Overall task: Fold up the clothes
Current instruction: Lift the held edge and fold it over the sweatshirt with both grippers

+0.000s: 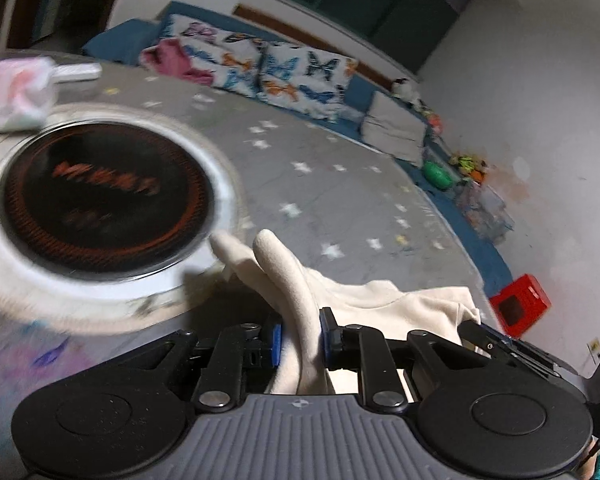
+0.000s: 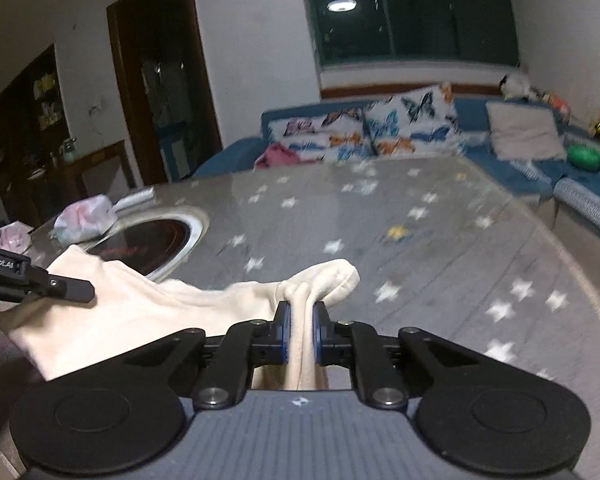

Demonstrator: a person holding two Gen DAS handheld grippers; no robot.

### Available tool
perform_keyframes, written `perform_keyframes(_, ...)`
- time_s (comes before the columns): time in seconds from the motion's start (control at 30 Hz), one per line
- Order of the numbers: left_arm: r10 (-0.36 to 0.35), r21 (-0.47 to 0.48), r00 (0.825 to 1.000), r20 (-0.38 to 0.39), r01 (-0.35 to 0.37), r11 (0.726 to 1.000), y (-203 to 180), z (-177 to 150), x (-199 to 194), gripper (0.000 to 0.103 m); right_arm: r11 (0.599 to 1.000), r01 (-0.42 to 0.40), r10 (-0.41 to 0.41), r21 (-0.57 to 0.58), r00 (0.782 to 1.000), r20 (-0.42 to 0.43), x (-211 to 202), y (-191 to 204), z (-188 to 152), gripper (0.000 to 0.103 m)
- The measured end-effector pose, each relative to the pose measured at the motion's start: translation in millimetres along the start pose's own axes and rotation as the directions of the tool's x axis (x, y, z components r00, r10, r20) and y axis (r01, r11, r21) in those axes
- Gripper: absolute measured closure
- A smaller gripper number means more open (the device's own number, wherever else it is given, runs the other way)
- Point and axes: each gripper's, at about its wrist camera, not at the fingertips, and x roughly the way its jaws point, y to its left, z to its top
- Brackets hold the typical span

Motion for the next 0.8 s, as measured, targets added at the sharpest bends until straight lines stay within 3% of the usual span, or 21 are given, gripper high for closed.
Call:
perform_keyframes(0.3, -0.091, 0.107, 0.995, -0.038, 0.094, 0.99, -77, 13, 47, 0.084, 0.984, 0.18, -0.178, -0.016, 0.981, 0.078, -40, -47, 25, 0.093)
perform_keyframes(0.53, -0.147, 0.168, 0.986, -0.08, 0.158, 0.973, -126, 9, 88, 0.084, 0.952, 0.304, -0.303, -0.012, 0.95, 0.07, -51, -85, 31, 0.093)
perform_keyframes(0.8, -0.143, 0.226, 0.98, -0.14, 0.172, 0.959, -155, -6, 130, 0.084, 0.922, 0.388, -0.388, 0.012, 0.921, 0.04, -45, -118, 27, 0.093)
